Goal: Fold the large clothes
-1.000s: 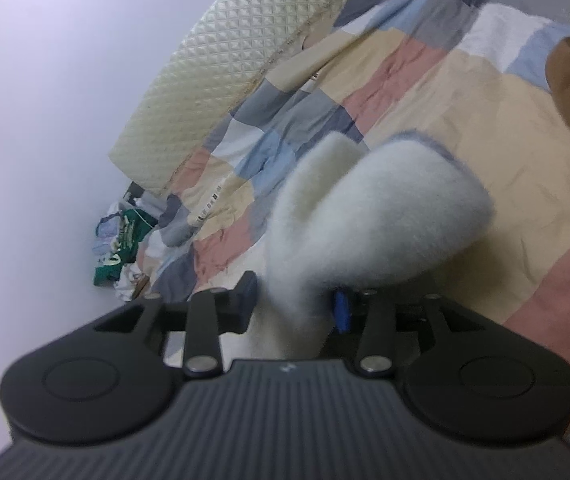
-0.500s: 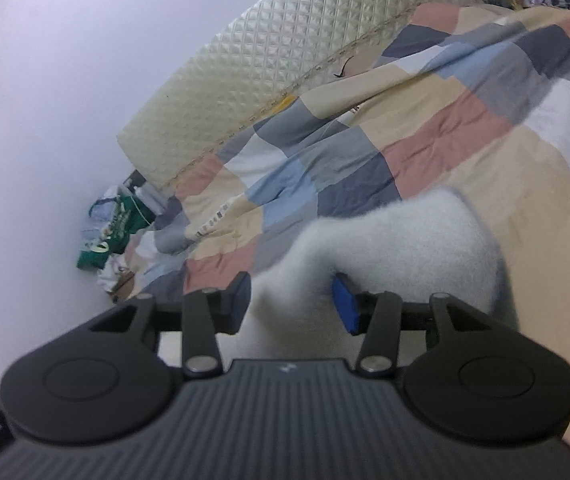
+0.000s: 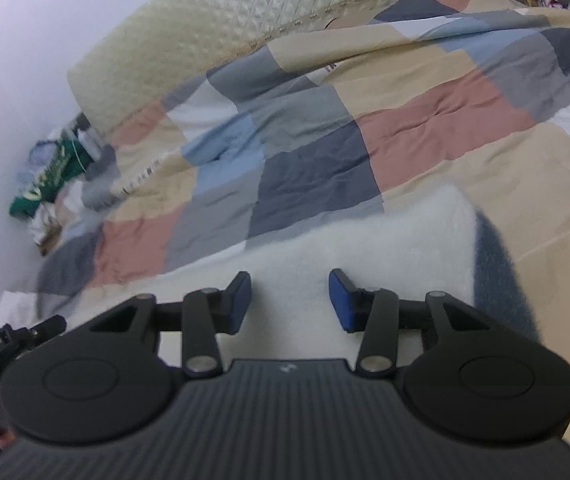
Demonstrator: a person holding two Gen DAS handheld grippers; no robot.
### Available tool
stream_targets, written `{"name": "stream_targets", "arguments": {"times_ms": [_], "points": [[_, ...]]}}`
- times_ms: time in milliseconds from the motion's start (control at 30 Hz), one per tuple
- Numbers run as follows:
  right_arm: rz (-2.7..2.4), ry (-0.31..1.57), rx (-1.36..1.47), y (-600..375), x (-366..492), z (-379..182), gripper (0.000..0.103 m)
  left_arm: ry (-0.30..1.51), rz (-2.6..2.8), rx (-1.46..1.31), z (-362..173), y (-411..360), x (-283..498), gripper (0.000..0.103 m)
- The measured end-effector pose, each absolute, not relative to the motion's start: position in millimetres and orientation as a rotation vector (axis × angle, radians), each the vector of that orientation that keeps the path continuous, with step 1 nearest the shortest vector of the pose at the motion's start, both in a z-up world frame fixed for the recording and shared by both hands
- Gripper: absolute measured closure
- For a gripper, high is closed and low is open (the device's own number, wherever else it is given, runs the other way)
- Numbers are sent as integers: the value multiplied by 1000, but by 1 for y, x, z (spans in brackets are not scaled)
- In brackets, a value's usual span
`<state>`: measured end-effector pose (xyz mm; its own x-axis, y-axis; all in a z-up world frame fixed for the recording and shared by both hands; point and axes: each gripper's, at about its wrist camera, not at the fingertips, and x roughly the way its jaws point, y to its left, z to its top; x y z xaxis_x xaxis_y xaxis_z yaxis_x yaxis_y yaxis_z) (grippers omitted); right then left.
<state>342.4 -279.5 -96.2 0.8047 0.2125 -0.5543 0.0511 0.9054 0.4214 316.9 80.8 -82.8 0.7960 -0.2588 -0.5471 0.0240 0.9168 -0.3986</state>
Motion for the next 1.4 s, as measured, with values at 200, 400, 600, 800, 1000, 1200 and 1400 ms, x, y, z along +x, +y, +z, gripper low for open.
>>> {"name": "stream_targets", "arguments": {"times_ms": [200, 400, 600, 800, 1000, 1200, 1400], "points": [[96, 639, 419, -278, 362, -108, 58, 635, -158, -387, -89, 84, 325, 36], [103, 629, 440, -285, 351, -87, 57, 575, -131, -395, -60, 95, 302, 36], [-15, 518, 504, -324, 319, -58, 23, 523, 36, -352, -30, 119, 271, 30], [-85, 599, 627, -355, 315, -80, 22, 645, 111, -388, -54, 138, 277, 30], [-144, 712, 565, -345, 331, -107, 23, 673, 145, -300, -72, 121, 289, 31], [-77, 712, 653, -348, 330, -115, 46, 678, 161, -327, -80, 126, 295, 58], [-12, 629, 541, -337, 324, -85, 82, 643, 168, -331, -77, 128, 299, 89]]}}
